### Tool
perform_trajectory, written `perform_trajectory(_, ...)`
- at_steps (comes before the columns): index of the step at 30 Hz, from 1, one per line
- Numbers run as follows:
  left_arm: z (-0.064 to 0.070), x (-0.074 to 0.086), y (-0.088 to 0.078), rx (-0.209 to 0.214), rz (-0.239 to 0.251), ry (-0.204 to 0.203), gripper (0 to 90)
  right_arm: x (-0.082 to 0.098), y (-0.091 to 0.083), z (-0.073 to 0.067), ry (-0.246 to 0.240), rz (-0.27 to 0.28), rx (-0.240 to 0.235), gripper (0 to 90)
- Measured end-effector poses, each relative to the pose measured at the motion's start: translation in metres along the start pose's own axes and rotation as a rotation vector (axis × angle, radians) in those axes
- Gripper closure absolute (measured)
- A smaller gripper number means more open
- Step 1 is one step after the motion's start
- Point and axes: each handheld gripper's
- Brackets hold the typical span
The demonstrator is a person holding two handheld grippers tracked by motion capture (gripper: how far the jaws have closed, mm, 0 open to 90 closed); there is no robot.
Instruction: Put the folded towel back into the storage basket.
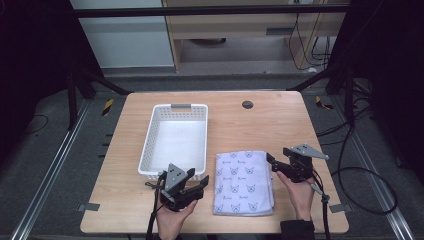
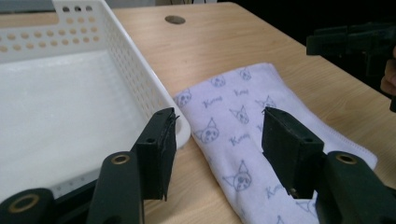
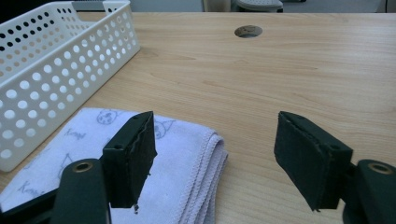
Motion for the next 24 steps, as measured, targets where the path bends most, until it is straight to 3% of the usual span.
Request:
perform_trajectory(3, 0.001, 0.01, 0.007, 0.013, -0.019, -0.027, 46.9, 0.0, 0.004, -0.001, -0.003, -0.007, -0.003, 30.9)
perform_trajectory(12, 0.01, 0.026, 0.021, -0.006, -0.091, -0.004, 49.8, 0.004, 0.018, -0.001, -0.012, -0.055, -0.015, 34.1)
perform_trajectory(24, 0.012, 0.046, 0.05, 0.003, -0.165, -0.027, 50.4, 0.011, 0.034, -0.006, -0.036, -0.112, -0.026, 39.1)
Point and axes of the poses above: each handheld gripper's, and its own axes: y roughly forward along the jaws, x roughly out of its underside, z roughly to its right, and after that the axes turned 15 degrees about x, right-handed
